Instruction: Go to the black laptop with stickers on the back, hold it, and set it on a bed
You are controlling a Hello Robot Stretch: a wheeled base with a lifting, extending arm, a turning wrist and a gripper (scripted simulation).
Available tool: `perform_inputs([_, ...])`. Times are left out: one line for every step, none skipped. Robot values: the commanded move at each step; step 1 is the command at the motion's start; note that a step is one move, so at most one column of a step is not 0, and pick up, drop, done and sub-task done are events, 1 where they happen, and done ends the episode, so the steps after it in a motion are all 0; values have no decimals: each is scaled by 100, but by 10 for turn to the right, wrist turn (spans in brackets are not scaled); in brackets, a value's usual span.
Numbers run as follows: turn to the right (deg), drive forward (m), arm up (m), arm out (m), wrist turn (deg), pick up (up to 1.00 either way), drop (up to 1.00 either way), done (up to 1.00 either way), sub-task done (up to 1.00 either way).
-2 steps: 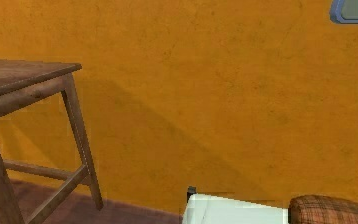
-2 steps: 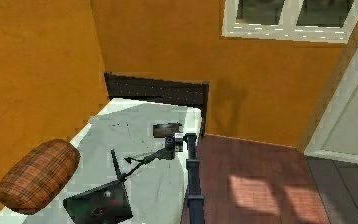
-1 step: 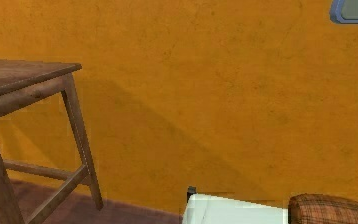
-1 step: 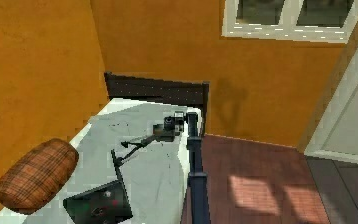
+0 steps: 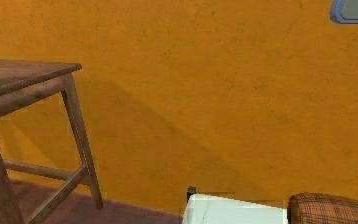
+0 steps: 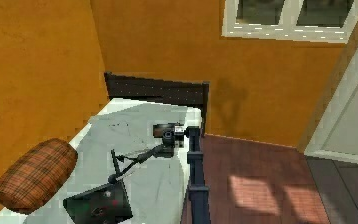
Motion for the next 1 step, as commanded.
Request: perform_inputs([0,0,0,0,0,0,0,100,0])
